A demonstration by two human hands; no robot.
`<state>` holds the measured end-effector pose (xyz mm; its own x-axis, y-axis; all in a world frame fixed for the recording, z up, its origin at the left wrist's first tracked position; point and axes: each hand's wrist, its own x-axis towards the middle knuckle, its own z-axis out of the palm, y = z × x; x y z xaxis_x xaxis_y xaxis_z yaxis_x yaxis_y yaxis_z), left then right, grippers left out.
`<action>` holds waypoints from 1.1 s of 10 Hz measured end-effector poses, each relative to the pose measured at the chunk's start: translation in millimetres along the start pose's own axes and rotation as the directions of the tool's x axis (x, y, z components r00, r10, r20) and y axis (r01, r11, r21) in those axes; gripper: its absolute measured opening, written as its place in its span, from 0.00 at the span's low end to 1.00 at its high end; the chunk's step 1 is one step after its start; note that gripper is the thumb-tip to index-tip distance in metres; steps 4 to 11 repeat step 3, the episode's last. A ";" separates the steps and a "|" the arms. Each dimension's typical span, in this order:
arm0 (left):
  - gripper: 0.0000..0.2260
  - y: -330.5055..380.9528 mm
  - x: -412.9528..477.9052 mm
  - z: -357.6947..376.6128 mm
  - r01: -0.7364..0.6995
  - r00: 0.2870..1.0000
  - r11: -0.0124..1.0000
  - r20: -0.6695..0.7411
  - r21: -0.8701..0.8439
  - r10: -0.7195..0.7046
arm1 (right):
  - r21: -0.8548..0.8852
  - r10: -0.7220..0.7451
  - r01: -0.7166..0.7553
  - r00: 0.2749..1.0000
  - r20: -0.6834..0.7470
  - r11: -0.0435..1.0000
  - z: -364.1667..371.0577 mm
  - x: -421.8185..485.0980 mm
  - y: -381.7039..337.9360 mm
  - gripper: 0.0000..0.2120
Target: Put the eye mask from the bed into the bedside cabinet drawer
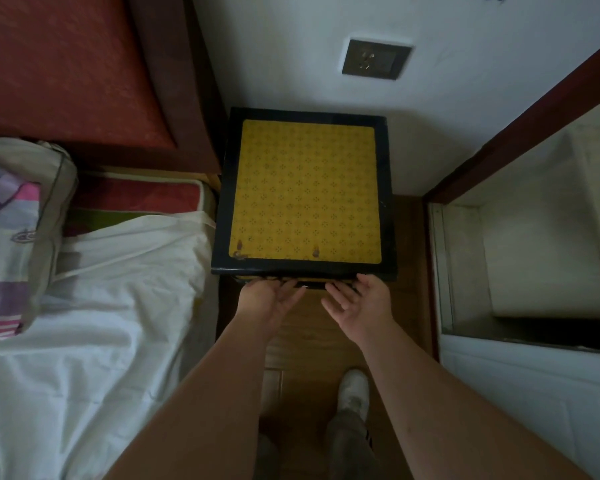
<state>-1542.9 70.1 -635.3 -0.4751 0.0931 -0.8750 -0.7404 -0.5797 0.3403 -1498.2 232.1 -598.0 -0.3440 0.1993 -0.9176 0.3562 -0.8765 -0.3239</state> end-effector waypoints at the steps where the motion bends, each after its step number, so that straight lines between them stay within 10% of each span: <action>1: 0.19 3.7 -10.8 0.9 -0.014 0.999 0.990 -0.038 0.142 0.020 | -0.091 0.000 -0.001 1.000 -0.019 0.996 -0.6 -11.3 1.8 0.17; 3: 0.16 19.0 -52.0 -2.2 -0.099 0.959 0.484 -0.046 0.869 0.278 | -0.575 -0.011 -0.006 1.000 -0.027 0.818 7.1 -46.2 6.1 0.18; 11: 0.16 19.0 -52.0 -2.2 -0.099 0.959 0.484 -0.046 0.869 0.278 | -0.575 -0.011 -0.006 1.000 -0.027 0.818 7.1 -46.2 6.1 0.18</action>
